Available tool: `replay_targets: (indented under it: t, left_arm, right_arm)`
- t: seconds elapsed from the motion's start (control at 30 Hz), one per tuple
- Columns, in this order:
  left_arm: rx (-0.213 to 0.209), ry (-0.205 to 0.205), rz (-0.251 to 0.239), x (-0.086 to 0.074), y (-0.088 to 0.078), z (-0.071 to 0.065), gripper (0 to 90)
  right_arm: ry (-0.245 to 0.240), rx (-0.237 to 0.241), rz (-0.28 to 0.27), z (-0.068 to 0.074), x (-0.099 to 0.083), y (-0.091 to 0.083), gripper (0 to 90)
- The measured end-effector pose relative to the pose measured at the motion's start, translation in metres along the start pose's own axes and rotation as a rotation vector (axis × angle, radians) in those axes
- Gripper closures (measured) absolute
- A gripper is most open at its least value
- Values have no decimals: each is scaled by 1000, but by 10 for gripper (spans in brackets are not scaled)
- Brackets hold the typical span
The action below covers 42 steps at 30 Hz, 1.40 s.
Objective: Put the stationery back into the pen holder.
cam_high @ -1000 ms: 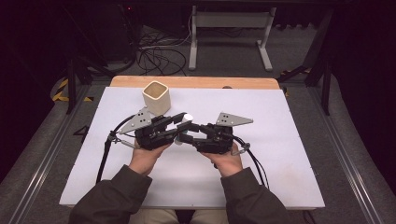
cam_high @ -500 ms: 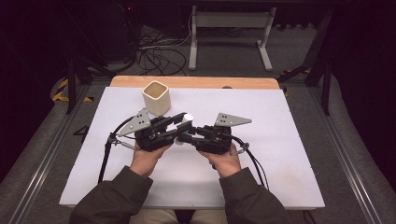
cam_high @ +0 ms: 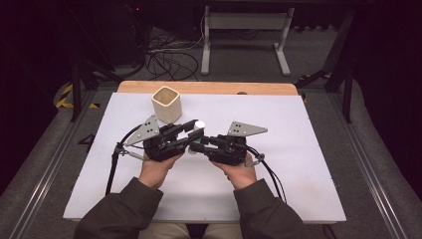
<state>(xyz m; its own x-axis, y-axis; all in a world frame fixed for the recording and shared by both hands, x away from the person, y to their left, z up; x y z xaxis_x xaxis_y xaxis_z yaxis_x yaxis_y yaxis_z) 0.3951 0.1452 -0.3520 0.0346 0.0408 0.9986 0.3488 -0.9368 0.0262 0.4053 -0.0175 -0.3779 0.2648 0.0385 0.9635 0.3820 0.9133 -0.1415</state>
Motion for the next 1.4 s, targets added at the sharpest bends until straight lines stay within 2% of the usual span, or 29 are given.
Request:
replay_targets:
  t: [0.07,0.17,0.3,0.47,0.83,1.0,1.4]
  left_arm:
    - [13,13,9,0,-1,0,639]
    - [22,7,12,1,-3,1,607]
    - [67,19,34,2,-5,3,556]
    - [112,0,71,2,-10,6,491]
    - [172,-1,133,3,-22,6,458]
    - [186,9,186,1,-26,6,440]
    - [216,10,218,1,-41,5,374]
  right_arm:
    - [-29,-38,16,-2,-1,0,661]
    - [-34,-66,27,-5,-1,-2,661]
    - [-59,-107,38,-10,-2,-3,661]
    - [-87,-156,42,-16,-1,-6,661]
    - [-98,-175,24,-19,-1,-5,661]
    - [-100,-181,19,-20,-1,-3,661]
    - [-139,-226,-7,-21,5,-2,662]
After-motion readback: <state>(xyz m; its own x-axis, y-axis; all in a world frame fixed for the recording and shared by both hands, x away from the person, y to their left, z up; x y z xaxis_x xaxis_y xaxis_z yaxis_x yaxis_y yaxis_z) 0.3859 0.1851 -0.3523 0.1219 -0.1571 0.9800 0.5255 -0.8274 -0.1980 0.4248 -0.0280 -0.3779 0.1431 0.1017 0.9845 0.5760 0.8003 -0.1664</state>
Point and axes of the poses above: each handheld gripper's, and its own axes: y roughly forward along the jaws, x roughly out of its top, z roughly to its left, the point moved 4 cm from there along y, roughly forward along the jaws, and after that the axes turned 6 degrees about -x, right-handed, at the moved point
